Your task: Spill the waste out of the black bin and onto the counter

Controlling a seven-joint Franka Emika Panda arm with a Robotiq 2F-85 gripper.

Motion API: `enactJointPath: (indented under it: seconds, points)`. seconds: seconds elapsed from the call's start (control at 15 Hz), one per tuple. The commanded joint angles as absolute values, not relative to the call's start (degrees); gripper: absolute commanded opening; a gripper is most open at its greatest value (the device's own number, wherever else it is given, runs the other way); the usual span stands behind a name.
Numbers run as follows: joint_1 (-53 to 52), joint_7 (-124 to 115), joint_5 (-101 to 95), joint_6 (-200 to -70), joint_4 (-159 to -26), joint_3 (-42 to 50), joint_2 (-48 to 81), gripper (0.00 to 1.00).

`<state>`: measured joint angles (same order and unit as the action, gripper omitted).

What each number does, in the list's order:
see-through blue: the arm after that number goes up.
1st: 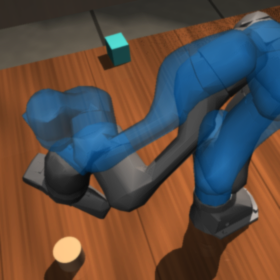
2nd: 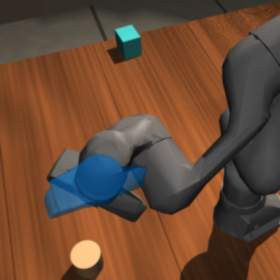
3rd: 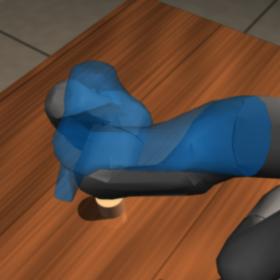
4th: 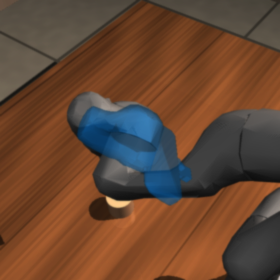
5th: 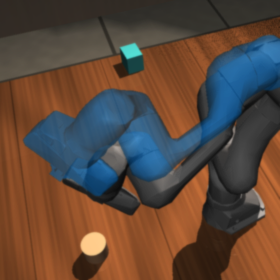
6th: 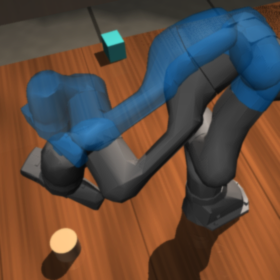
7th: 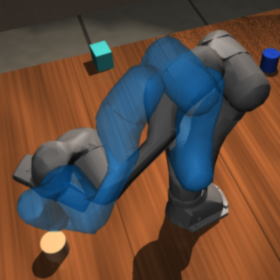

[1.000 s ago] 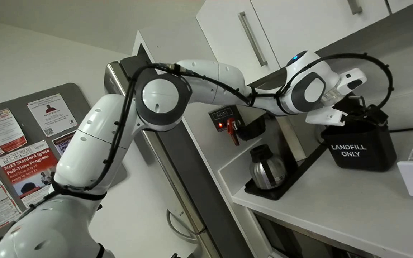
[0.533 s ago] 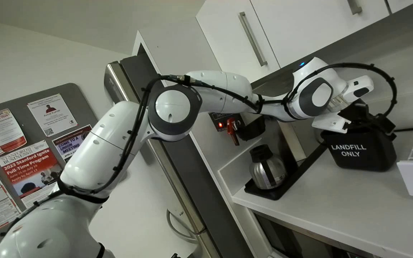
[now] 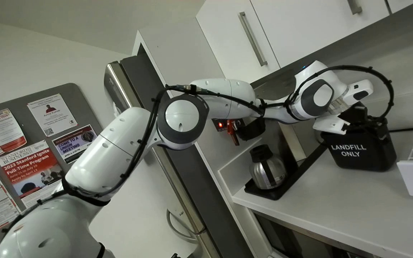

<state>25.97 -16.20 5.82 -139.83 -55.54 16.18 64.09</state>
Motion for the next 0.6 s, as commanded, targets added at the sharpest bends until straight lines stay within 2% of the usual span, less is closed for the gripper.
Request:
enactJointPath:
  seconds: [0.0, 0.53]
  points:
    - [25.2, -18.4, 4.9, -136.8, -51.3, 17.6, 66.1, 0.00]
    - [23.9, -14.6, 1.7, -132.9, -54.1, 18.6, 61.6, 0.02]
